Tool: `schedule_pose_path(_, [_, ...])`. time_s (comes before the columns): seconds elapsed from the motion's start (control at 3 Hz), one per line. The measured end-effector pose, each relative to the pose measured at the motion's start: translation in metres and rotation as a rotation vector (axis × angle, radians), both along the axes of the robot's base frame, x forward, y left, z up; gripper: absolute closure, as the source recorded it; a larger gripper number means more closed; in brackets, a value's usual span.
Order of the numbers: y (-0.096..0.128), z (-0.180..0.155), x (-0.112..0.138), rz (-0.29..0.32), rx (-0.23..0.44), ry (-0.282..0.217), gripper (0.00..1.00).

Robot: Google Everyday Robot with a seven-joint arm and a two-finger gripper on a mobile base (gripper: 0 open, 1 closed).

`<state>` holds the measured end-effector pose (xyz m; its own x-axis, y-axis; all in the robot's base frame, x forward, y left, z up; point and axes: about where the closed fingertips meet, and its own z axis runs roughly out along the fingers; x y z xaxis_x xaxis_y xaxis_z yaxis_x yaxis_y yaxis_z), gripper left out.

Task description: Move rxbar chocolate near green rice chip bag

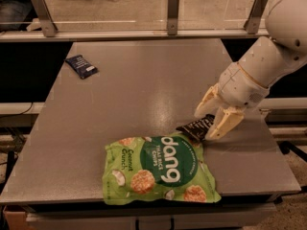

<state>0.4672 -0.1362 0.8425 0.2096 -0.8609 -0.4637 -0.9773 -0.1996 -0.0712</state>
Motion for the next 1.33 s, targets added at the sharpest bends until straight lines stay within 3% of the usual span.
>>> schedule_pose_path(0.33, [0.000,0.001,-0.001,-0.005,0.002,0.001,0.00])
schedule_pose_path(0.67, [-0.012,0.011,0.010,-0.054,0.011,-0.020,0.00])
schedule_pose_path(1.0, [-0.056,0.038,0.033,-0.180,0.071,-0.073,0.00])
schedule_pose_path(1.33, [-0.109,0.085,0.055,-0.307,0.170,-0.169,0.00])
